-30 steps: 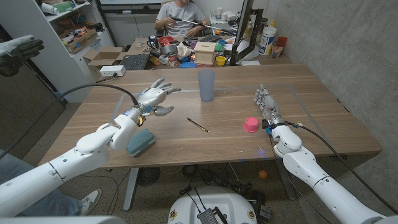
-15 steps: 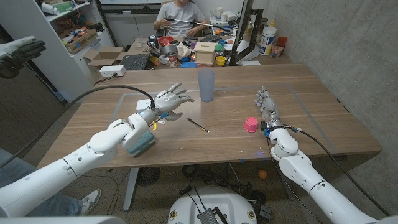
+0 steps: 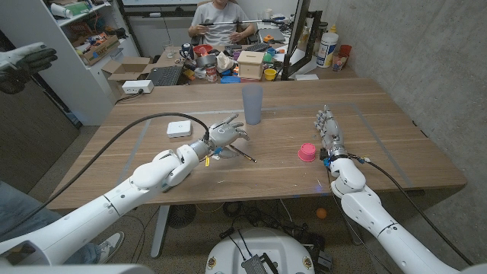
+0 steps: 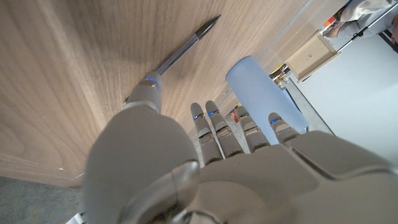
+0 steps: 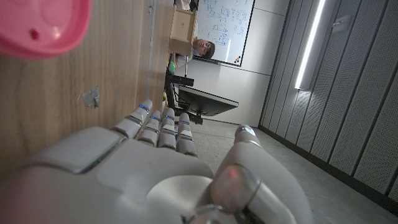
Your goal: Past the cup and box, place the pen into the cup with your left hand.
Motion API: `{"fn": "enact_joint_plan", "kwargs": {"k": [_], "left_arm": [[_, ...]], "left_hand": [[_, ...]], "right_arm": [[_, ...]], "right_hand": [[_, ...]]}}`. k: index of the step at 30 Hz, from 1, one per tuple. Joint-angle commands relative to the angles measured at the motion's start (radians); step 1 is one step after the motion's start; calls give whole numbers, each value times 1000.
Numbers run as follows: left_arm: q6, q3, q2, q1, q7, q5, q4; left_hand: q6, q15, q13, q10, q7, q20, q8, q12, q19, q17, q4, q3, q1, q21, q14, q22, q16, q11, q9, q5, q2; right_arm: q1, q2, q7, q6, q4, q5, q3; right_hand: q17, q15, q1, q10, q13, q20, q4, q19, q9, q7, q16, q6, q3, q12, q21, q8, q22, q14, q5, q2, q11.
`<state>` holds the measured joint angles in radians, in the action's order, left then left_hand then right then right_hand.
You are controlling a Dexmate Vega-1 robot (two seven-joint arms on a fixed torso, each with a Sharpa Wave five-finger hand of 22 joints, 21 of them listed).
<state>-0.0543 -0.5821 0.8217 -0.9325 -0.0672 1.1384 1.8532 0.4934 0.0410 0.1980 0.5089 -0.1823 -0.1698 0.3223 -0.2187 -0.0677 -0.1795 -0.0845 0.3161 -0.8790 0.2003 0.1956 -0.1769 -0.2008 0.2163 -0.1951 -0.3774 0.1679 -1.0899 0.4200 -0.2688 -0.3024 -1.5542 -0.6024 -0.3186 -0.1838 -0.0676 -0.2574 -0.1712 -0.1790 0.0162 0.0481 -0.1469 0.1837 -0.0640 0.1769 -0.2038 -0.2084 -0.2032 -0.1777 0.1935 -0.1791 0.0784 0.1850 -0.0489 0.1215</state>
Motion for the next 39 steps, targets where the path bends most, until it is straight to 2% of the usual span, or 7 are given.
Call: {"fn": "enact_joint_plan", "kwargs": {"k": [1, 8, 13, 17, 20, 28, 39], "left_arm": [[-8, 12, -21, 1, 128, -43, 30], [19, 12, -27, 3, 165, -23, 44], [17, 2, -39, 11, 175, -16, 38], [8, -6, -53, 24, 185, -28, 21], [3, -22, -70, 51, 240, -36, 6], [14, -58, -121, 128, 407, -78, -39], [31, -72, -130, 148, 428, -54, -27]], "left_hand": [[0, 65, 2, 8, 5, -19, -4, -3, -2, -1, -2, -10, 7, 4, 5, -3, 0, 0, 1, -8, 4], [36, 57, 2, 34, 0, -39, 4, -2, 6, 0, -17, -15, -21, 3, 28, -3, -3, 0, 2, -21, -9], [77, 66, 3, 74, -12, -40, 15, -7, 17, 0, -28, -15, -48, 4, 48, -3, -5, 1, 2, -31, -21], [101, 65, 4, 95, -11, -41, 22, -9, 20, -1, -28, -19, -51, 4, 54, -3, -4, 1, 1, -33, -24], [116, 67, 5, 109, -15, -42, 26, -11, 22, -2, -27, -24, -50, 3, 58, -3, -4, 1, 2, -34, -24], [94, 63, 4, 104, -7, -43, 12, 0, 23, -3, -24, -35, -46, 1, 55, -3, 0, 1, 2, -35, -23], [96, 57, 4, 107, -2, -43, 10, 4, 22, -4, -21, -42, -43, 0, 55, -3, 1, 1, 2, -37, -25]], "right_arm": [[3, 7, -2, 27, 0, -10, 3], [-7, 7, -3, 30, -3, -20, 8], [-10, 6, -5, 26, -6, -20, 11], [-11, 5, -1, 21, -4, -21, 11], [-10, 4, -3, 27, -4, -24, 11], [-16, 4, -16, 42, -16, -32, 17], [-24, 10, -33, 65, -40, -39, 26]], "right_hand": [[-3, 1, 8, 1, -5, -3, -2, 5, 3, 8, 6, 0, 2, -2, -5, 0, -3, -2, 4, 4, -4], [-3, -2, 9, 4, -5, -5, -2, 9, 3, 10, 6, 1, 3, -2, -5, 0, -3, -5, 4, 3, -4], [-2, -3, 9, 5, -5, -6, -2, 11, 4, 13, 7, 3, 3, -2, -6, -1, -3, -4, 4, 2, -3], [-2, -2, 9, 5, -5, -7, -1, 12, 4, 13, 7, 3, 3, -2, -7, -1, -3, -4, 4, 2, -5], [-2, -3, 9, 4, -5, -8, -1, 13, 4, 16, 8, 4, 4, -2, -7, -1, -3, -3, 5, 2, -4], [-2, -4, 10, 6, -5, -10, -1, 15, 4, 19, 8, 4, 4, -2, -8, -1, -3, -4, 5, 2, -3], [-2, -6, 10, 8, -5, -12, 0, 19, 4, 20, 8, 6, 5, -1, -9, -1, -3, -5, 5, 1, -2]]}}
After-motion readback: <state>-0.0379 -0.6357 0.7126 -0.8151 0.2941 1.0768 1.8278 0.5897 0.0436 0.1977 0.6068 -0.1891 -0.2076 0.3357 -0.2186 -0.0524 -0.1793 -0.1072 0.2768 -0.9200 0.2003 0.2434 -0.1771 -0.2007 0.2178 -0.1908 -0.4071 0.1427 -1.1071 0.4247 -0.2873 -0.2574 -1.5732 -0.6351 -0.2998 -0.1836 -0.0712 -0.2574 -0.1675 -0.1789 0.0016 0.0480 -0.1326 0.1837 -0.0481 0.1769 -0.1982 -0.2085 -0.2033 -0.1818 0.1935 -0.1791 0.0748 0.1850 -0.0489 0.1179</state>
